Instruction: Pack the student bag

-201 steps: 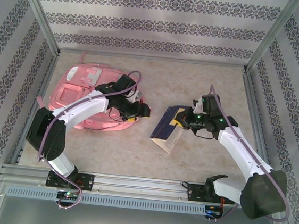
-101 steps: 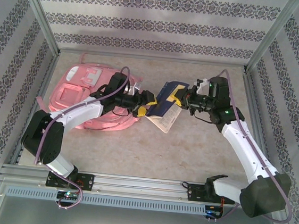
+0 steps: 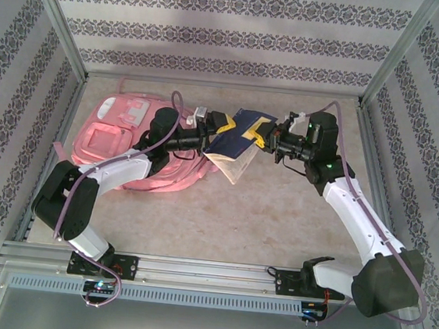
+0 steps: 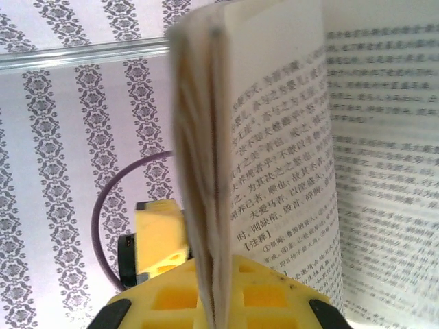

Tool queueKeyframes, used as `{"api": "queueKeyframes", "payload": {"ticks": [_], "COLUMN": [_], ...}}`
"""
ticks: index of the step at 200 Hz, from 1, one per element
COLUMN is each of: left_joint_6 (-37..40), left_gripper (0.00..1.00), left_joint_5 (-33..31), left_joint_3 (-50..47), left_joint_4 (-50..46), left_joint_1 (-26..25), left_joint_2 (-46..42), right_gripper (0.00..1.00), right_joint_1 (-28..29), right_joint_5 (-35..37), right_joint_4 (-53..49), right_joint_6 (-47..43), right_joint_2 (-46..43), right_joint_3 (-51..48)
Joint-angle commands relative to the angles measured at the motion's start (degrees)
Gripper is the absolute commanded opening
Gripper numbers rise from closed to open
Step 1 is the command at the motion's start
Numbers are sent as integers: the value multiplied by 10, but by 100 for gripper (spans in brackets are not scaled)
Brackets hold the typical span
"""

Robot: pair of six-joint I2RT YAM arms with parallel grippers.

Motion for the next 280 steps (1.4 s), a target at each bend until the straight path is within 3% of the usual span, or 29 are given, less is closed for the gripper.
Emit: {"api": "queueKeyframes", "payload": {"ticks": [1, 19, 37, 60, 79, 90, 108, 138, 166, 184, 227, 280], "left_joint_6": [-59, -58, -37, 35, 82, 95, 120, 172, 201, 201, 185, 138], "left_gripper": [91, 83, 69, 50, 37, 30, 19, 1, 0, 0, 0, 0], "left_joint_5": [-13, 2, 13, 22, 17, 16, 17, 12, 7, 9, 11, 8], "left_joint_3": [8, 24, 32, 43, 46, 45, 55, 79, 99, 111, 131, 122], "left_joint_4": [125, 122, 92, -9, -76, -93, -124, -191, -231, -237, -231, -191], "left_joint_1": [2, 2, 3, 5, 8, 10, 9, 9, 9, 9, 9, 9], "left_joint_2": [11, 13, 5, -19, -35, -38, -40, -49, -56, -55, -62, -63], "right_gripper": [2, 2, 1, 4, 10, 19, 43, 62, 90, 98, 98, 91], "right_joint_1": [-3, -9, -14, -16, -21, -21, -21, -21, -19, -14, -11, 4], "right_joint_5": [-20, -25, -16, 14, 19, 25, 35, 72, 85, 78, 78, 34], "right_joint_4": [39, 19, -51, -162, -183, -189, -212, -280, -300, -285, -240, 88], "right_joint_6": [10, -13, -75, -167, -184, -192, -213, -263, -274, -267, -247, -61], "right_joint_2": [-12, -13, -21, -31, -35, -38, -38, -39, -36, -28, -4, 38], "right_joint_3": [-13, -15, -4, 18, 13, 12, 21, 58, 69, 62, 46, -7]}}
